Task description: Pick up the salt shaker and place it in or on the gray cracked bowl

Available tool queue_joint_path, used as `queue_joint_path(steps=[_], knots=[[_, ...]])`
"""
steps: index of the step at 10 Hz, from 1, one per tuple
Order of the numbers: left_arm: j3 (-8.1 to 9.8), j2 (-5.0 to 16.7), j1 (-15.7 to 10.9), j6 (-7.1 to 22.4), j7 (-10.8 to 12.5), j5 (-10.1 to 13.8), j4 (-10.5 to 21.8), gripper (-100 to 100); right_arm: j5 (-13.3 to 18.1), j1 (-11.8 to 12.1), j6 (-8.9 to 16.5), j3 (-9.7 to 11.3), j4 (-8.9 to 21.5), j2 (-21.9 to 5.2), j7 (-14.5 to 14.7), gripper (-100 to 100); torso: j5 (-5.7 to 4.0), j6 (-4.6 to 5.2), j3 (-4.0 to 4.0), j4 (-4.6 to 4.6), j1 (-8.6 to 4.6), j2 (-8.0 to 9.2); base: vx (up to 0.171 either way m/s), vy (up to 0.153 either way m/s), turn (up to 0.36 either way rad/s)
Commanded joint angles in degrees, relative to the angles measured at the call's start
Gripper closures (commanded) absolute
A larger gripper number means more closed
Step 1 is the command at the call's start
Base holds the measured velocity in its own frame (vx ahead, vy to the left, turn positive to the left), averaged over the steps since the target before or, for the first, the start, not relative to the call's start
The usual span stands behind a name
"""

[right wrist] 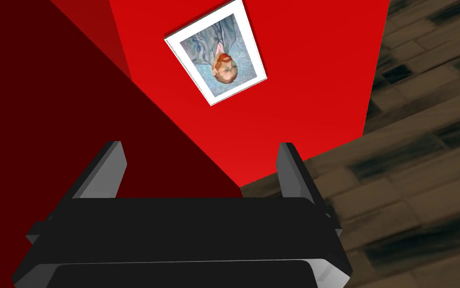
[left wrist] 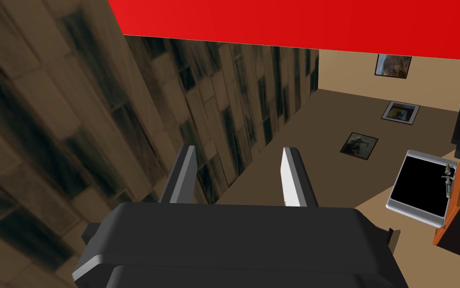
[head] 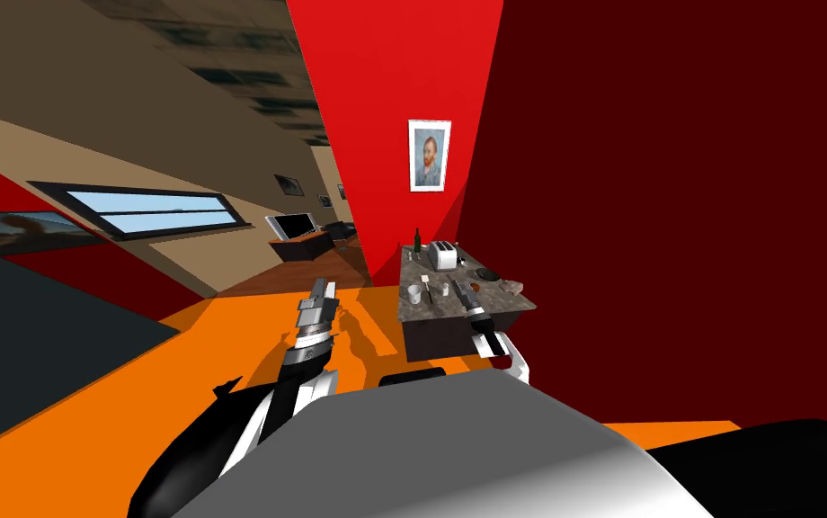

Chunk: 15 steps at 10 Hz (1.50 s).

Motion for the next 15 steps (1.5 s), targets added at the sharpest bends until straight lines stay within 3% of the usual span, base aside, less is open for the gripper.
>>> queue_joint_path(steps=[1, 6, 8, 10, 11, 13, 15], knots=[[0.0, 0.0, 0.0, 0.0, 0.0, 0.0, 0.0, 0, 1.1, -1.2, -0.2, -0.4, 2.8, 0.0, 2.9, -100, 0.0, 0.0, 0.0, 0.0, 0.0, 0.0, 0.023, 0.04, -0.043], [0.0, 0.0, 0.0, 0.0, 0.0, 0.0, 0.0, 0, 2.9, -3.3, 0.0, -1.2, 7.4, -0.2, 8.3, -100, 0.0, 0.0, -0.02, -0.01, 0.02, -0.04, 0.023, 0.042, -0.026], [0.0, 0.0, 0.0, 0.0, 0.0, 0.0, 0.0, 0, 4.7, -5.3, 0.1, -2.0, 11.3, -0.4, 12.1, -100, -0.01, 0.0, 0.0, 0.0, -0.02, 0.0, 0.02, 0.054, -0.05], [0.0, 0.0, 0.0, 0.0, 0.0, 0.0, 0.0, 0, 5.6, -6.2, 0.2, -2.4, 14.1, -0.6, 15.1, -100, 0.01, 0.0, -0.01, 0.0, 0.05, -0.01, 0.022, 0.057, -0.027], [0.0, 0.0, 0.0, 0.0, 0.0, 0.0, 0.0, 0, 5.6, -6.2, 0.2, -2.4, 14.1, -0.6, 15.4, -100, 0.01, 0.0, -0.01, 0.0, 0.03, -0.01, 0.02, 0.039, -0.021], [0.0, 0.0, 0.0, 0.0, 0.0, 0.0, 0.0, 0, 7.2, -8.1, 0.4, -3.1, 18.0, -1.0, 19.3, -100, -0.01, 0.0, -0.02, -0.01, -0.04, -0.03, 0.033, 0.05, -0.042], [0.0, 0.0, 0.0, 0.0, 0.0, 0.0, 0.0, 0, 8.0, -8.9, 0.4, -3.4, 20.1, -1.3, 21.9, -100, 0.01, 0.0, -0.02, -0.01, 0.01, -0.03, 0.019, 0.045, -0.025]])
